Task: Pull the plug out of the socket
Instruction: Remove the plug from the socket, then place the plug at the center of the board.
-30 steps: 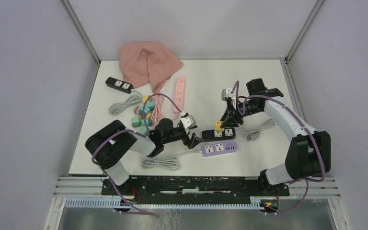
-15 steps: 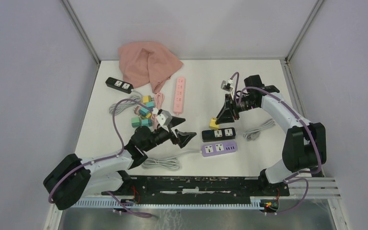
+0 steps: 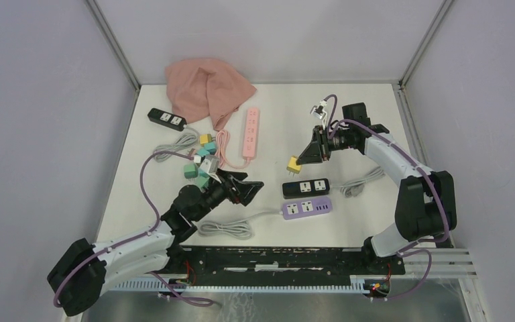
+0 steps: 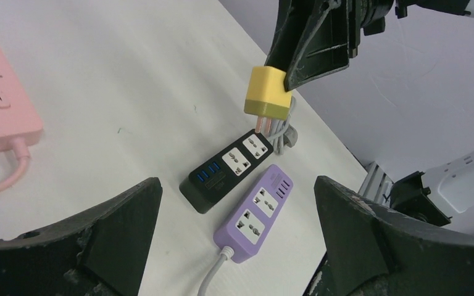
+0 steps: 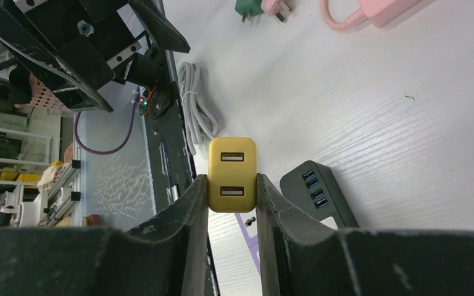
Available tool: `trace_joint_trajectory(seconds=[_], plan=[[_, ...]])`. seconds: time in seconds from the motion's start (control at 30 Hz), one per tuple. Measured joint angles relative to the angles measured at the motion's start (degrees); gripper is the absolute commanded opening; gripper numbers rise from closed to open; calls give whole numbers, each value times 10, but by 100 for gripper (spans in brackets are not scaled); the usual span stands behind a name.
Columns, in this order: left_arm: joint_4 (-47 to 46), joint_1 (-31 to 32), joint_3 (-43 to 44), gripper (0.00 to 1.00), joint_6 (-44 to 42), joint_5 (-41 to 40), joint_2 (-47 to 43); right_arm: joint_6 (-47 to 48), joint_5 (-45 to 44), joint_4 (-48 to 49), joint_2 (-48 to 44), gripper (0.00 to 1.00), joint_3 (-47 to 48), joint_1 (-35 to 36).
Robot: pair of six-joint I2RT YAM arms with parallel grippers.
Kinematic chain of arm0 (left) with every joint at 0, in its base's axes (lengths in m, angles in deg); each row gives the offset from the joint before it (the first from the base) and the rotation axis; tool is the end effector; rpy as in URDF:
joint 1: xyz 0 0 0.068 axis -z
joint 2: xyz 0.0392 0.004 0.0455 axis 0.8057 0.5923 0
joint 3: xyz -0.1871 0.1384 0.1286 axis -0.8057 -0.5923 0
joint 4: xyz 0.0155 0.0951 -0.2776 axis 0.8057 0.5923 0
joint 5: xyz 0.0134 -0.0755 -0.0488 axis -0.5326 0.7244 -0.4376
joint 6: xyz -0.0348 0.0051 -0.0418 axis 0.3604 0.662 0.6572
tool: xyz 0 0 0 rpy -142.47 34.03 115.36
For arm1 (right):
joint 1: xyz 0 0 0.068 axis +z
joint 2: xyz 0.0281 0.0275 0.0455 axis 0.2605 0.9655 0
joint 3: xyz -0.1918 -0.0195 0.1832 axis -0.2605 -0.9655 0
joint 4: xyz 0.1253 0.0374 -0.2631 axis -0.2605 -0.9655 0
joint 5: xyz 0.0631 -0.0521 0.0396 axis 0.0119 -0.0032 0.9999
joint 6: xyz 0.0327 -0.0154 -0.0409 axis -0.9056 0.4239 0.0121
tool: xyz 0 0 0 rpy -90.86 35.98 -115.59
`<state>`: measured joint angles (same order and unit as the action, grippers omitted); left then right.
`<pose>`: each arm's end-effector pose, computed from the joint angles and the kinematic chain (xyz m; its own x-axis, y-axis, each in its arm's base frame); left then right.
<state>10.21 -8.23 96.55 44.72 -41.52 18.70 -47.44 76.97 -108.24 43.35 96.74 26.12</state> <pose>0.1524 -0.1561 0.1891 -0.3531 -0.4021 -0.8448 0.6415 0.5532 -0.5315 0.3295 0.0985 0.2299 -0.7385 -0.1886 -0.6473 -0.6730 0.2647 0.6907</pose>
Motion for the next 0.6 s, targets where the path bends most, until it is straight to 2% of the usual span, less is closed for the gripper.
trace_joint_trajectory(seconds=[0.2, 0.4, 0.6], plan=[[44, 0, 25, 94, 50, -2, 31, -73, -9, 46, 0, 3, -12, 0], [137, 4, 100, 94, 91, -35, 76, -128, -19, 73, 2, 4, -15, 0], [236, 66, 188, 95, 97, -113, 126, -166, -37, 84, 12, 5, -16, 0]])
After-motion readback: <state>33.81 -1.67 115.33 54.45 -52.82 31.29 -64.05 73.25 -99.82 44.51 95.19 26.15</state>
